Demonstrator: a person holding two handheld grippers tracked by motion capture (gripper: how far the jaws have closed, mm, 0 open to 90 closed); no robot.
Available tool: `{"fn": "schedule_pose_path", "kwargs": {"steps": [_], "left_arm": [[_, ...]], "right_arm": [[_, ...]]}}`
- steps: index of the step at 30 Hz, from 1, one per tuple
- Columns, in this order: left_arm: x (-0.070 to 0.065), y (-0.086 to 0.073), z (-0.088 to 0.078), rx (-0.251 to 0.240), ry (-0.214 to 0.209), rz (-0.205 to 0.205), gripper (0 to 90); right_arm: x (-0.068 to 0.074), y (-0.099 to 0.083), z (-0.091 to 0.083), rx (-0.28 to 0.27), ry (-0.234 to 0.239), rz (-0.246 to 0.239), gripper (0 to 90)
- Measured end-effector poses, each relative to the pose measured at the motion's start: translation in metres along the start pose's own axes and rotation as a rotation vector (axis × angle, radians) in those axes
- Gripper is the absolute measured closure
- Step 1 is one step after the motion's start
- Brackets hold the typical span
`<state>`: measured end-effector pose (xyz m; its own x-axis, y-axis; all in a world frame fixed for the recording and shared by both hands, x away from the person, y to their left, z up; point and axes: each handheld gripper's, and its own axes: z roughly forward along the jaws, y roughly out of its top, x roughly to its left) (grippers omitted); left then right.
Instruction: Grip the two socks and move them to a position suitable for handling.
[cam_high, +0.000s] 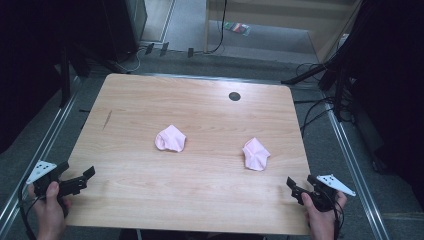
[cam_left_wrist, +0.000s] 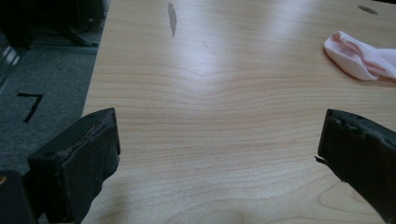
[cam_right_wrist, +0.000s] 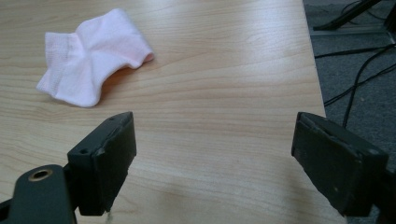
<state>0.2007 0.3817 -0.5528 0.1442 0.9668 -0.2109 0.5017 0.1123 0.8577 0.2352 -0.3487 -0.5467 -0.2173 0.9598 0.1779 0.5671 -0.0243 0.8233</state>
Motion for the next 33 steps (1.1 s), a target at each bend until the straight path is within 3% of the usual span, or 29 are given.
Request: {"fn": "schedule_pose_path", "kwargs": {"steps": [7,12,16,20,25,29,30,33], "left_arm": [[0.000,0.000,0.000,0.005,0.002,0.003,0.0],[0.000,0.000,0.000,0.006,0.001,0.002,0.0],[0.000,0.000,0.001,0.005,0.004,0.001,0.0],[0.000,0.001,0.001,0.010,0.002,-0.002,0.0],[0.001,0.000,0.001,0.005,0.001,-0.010,0.0],[0.001,0.000,0.001,0.005,0.000,-0.009,0.0],[0.001,0.000,0.001,0.002,-0.001,-0.010,0.0],[0.001,0.000,0.001,0.004,-0.001,-0.010,0.0]], "right_arm": [[0.002,0.006,-0.004,-0.033,0.011,0.032,14.8],[0.016,0.022,-0.013,-0.090,0.025,0.033,14.8],[0.032,0.033,-0.011,-0.101,0.049,0.000,15.0],[0.054,0.045,0.000,-0.080,0.065,-0.065,15.7],[0.075,0.055,0.021,-0.054,0.083,-0.098,21.3],[0.085,0.057,0.035,-0.033,0.103,-0.127,25.2],[0.089,0.058,0.044,-0.017,0.113,-0.143,30.2],[0.095,0.058,0.061,0.013,0.113,-0.157,33.5]]}}
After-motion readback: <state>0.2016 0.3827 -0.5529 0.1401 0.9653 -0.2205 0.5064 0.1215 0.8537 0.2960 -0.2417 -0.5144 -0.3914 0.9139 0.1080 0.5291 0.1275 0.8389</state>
